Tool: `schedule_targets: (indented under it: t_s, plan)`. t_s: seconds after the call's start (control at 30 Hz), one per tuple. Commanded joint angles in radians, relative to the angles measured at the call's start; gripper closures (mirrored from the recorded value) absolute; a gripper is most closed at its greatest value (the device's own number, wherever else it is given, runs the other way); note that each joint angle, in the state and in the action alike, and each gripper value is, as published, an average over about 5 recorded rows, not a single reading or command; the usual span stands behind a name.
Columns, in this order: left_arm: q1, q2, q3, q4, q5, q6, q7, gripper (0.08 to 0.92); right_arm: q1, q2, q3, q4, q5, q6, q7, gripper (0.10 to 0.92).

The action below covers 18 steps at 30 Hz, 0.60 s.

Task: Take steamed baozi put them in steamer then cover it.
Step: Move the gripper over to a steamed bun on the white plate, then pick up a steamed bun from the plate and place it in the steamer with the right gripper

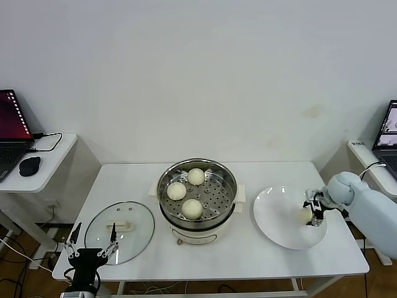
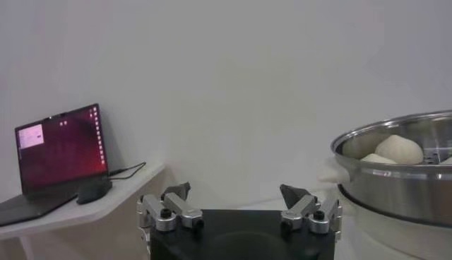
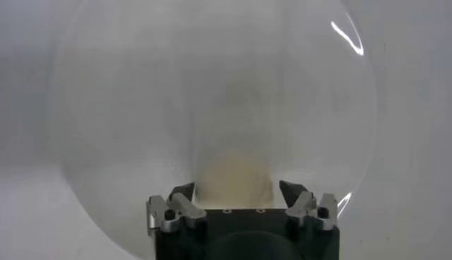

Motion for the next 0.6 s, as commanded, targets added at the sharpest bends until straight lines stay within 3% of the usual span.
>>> schedule_targets:
  t_s: [0.03, 0.23, 0.6]
  plan:
    - [0.003, -0.002, 0.001, -0.002, 0.002, -0.001, 0.000, 0.177, -0.012, 0.016, 0.016, -0.026, -0.025, 0.001, -0.003, 0.359]
    - [0.008, -0.002, 0.000, -0.006, 0.007, -0.001, -0.001, 0.177, 0.013, -0.015, 0.008, 0.014, -0.004, -0.003, -0.017, 0.470]
    - [0.004, 0.006, 0.002, -0.013, 0.007, -0.001, 0.000, 0.177, 0.335, -0.185, -0.242, 0.275, 0.225, -0.103, -0.035, 0.499]
